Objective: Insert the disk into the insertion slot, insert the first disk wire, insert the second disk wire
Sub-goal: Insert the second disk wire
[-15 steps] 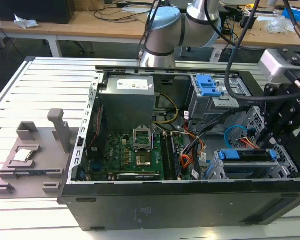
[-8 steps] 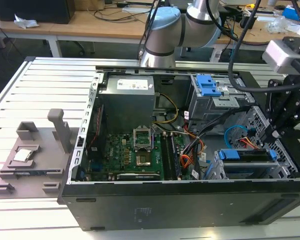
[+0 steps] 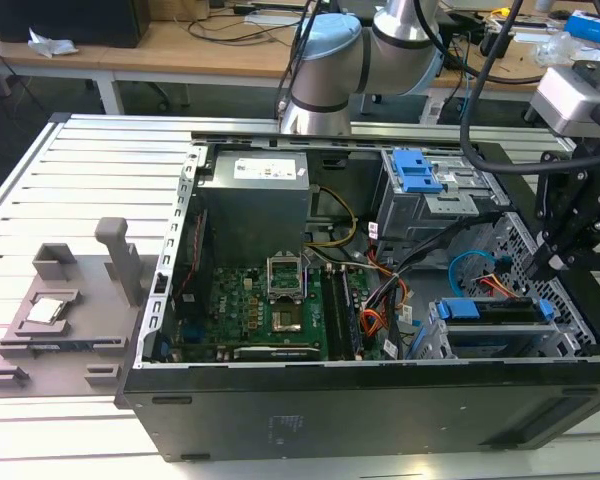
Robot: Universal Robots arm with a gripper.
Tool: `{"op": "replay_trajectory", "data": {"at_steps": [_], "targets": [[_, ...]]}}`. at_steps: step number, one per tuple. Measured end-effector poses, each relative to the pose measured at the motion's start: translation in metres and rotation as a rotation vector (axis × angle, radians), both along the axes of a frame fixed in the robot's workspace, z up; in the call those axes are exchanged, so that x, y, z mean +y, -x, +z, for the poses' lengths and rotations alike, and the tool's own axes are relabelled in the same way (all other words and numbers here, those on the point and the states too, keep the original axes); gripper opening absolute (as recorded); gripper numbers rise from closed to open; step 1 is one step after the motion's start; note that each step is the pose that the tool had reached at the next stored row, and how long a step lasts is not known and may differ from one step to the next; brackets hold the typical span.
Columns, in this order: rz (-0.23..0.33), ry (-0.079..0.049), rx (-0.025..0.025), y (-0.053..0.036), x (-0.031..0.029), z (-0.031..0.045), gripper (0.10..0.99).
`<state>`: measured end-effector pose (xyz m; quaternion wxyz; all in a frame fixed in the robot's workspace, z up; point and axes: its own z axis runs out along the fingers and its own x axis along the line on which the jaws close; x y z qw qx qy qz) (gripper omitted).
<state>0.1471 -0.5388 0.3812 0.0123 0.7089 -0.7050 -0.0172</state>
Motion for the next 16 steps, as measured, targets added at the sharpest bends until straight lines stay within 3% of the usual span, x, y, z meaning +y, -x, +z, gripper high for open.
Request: {"op": "replay_trajectory", "data": {"at_steps": [2, 3, 4, 5, 8, 14, 16], "targets": [[0.000, 0.000, 0.0000, 0.0000, 0.0000, 0.0001, 0.106], [0.000, 0.000, 0.0000, 0.0000, 0.0000, 0.0001, 0.235], [0.000, 0.000, 0.0000, 0.0000, 0.0000, 0.0001, 0.235], [0.000, 0.000, 0.0000, 0.0000, 0.0000, 0.0001, 0.302], [0.056, 0.000, 0.0000, 0.0000, 0.0011, 0.0001, 0.302], [0.086, 0.000, 0.0000, 0.0015, 0.0193, -0.0011, 0.302], [0.087, 0.000, 0.0000, 0.0070, 0.0209, -0.0013, 0.302]]}}
